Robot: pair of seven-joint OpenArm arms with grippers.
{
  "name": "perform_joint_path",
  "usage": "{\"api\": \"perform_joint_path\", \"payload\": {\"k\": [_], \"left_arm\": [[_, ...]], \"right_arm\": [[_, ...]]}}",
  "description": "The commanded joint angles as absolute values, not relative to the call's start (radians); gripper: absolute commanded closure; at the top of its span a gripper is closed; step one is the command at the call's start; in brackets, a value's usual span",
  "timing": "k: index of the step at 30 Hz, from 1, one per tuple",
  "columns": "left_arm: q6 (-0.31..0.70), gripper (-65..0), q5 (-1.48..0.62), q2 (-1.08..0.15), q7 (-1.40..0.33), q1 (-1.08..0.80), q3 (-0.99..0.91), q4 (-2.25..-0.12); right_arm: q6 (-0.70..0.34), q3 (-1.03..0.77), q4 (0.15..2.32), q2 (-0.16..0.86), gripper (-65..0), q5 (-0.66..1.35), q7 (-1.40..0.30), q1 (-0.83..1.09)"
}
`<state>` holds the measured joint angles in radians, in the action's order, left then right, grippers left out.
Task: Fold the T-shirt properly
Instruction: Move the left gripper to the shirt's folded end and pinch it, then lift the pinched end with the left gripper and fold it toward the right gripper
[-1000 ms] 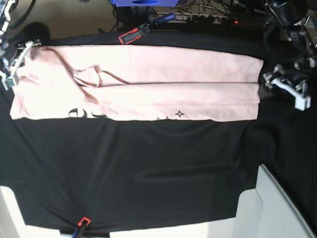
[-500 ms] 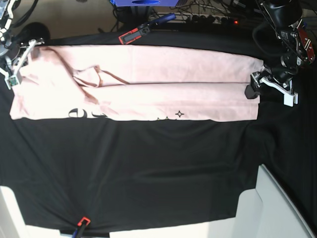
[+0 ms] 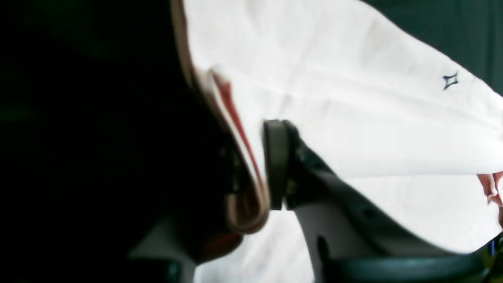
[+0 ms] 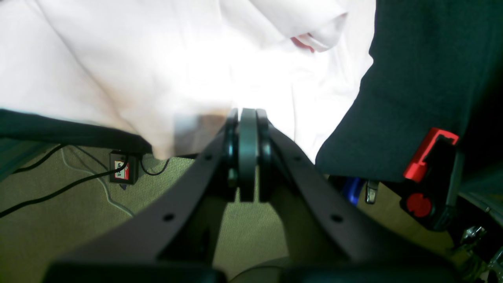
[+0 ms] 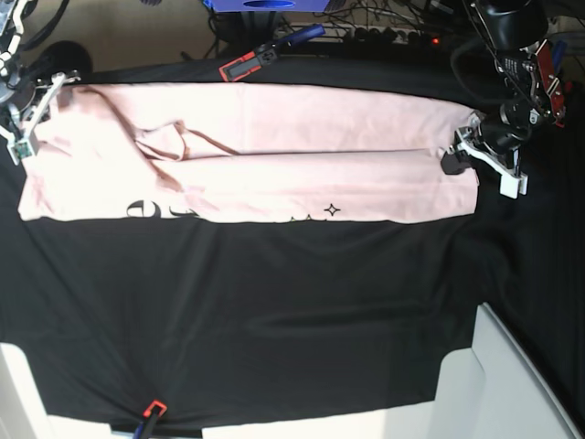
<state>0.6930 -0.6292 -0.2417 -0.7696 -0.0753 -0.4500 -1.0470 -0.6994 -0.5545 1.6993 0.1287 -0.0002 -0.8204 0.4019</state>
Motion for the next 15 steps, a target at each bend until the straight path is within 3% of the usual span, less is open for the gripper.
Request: {"api": "perform_joint_path", "payload": {"k": [1,3,5,9,15], "left_arm": [[0.698,-9.9,-0.631,-0.257,-0.773,-0.074,-0.453,-1.058],[0.698,-7.4,-0.631,-0.26,-0.773,-0.081,-0.447,-1.063],[0.698,0.0,-0.631,-0.262,-0.773,-0.081,-0.446,-1.063],[0.698,0.0,-0.631,-0.262,-0.773,-0.079,-0.453,-1.079],[0.698,0.0,-0.631,-0.262,-0.777,-0.137,-0.453,-1.313]], "right_arm": [[-0.698,-0.564,1.721,0.142,-0.3,0.008,-0.809,0.401],[-0.698,-0.564,1.721,0.142,-0.3,0.008,-0.809,0.401],[-0.698,-0.561,1.721,0.142,-0.3,0.008,-0.809,0.401],[-0.698,-0.559,1.721,0.142,-0.3,0.008,-0.809,0.401],[-0.698,-0.559,1.721,0.142,-0.3,0.008,-0.811,0.403]]}}
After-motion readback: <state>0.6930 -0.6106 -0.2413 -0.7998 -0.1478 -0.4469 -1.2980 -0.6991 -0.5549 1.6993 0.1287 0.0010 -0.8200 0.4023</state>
